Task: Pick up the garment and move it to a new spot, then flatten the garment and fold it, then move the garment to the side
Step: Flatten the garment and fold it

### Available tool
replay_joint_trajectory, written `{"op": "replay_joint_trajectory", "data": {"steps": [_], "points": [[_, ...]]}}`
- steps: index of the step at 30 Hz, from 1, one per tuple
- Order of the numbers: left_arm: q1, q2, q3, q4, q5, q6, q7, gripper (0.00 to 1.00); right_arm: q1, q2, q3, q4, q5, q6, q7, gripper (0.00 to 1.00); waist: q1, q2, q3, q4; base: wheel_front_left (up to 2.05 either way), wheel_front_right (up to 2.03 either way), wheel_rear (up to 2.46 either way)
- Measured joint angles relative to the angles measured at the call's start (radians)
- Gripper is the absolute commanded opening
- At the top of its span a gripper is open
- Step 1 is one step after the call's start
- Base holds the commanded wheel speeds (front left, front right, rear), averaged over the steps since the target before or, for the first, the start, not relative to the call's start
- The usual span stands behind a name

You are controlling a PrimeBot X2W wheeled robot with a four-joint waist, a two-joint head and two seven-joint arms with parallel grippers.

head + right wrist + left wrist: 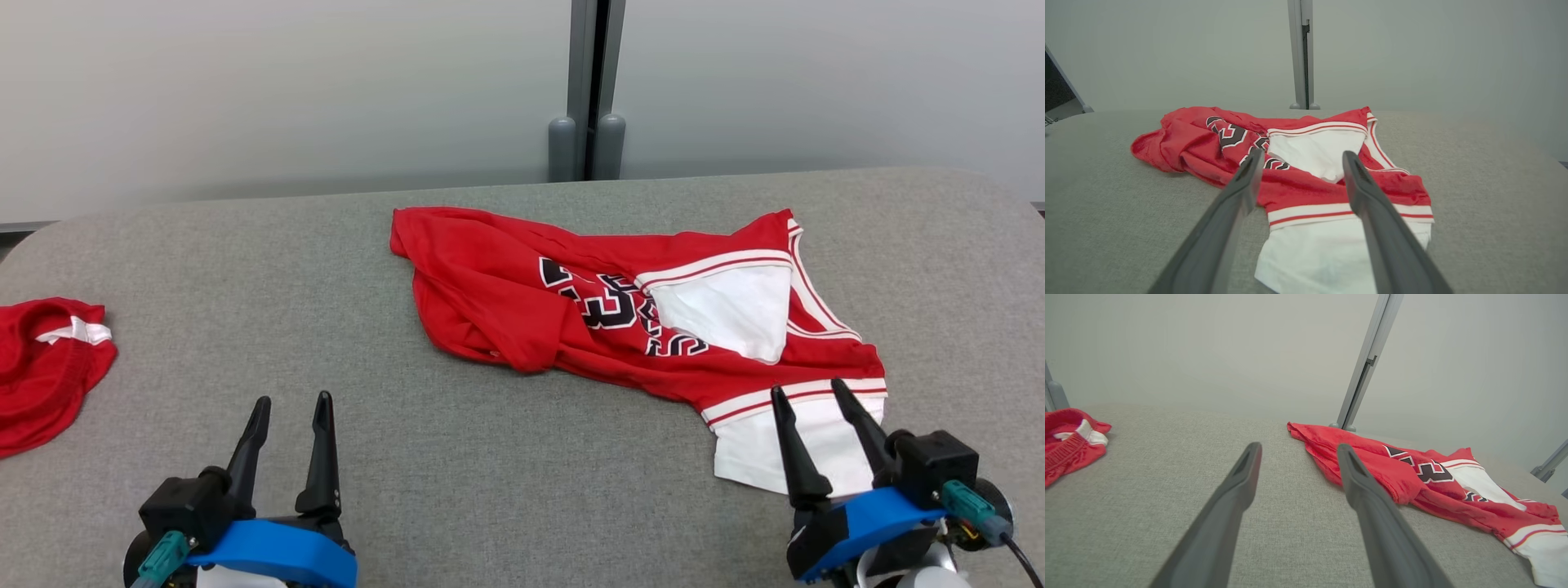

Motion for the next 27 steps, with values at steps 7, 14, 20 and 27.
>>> {"op": "replay_joint_trajectory", "data": {"steps": [7, 14, 20, 27], "points": [[0.016, 0.002, 0.001, -0.011, -0.001, 0.008, -0.004, 1.00, 0.031, 0.002, 0.031, -0.082, 0.034, 0.000, 0.032, 1.00, 0.0000, 0.0000, 0.016, -0.009, 0.00, 0.00, 0.00], [-0.105, -0.042, -0.138, 0.080, 0.023, -0.100, 0.104, 1.00, 0.017, 0.002, 0.032, -0.118, 0.039, 0.000, 0.043, 1.00, 0.0000, 0.0000, 0.063, -0.034, 0.00, 0.00, 0.00], [-0.267, -0.140, -0.202, 0.239, 0.021, -0.161, 0.176, 1.00, -0.007, 0.002, 0.054, -0.118, 0.063, 0.000, 0.034, 1.00, 0.0002, 0.0001, 0.121, -0.086, 0.00, 0.00, 0.00], [-0.387, -0.189, -0.170, 0.406, -0.006, -0.109, 0.242, 1.00, -0.037, 0.002, 0.077, -0.092, 0.087, 0.000, 0.003, 1.00, 0.0002, 0.0000, 0.171, -0.148, 0.00, 0.00, 0.00]]}}
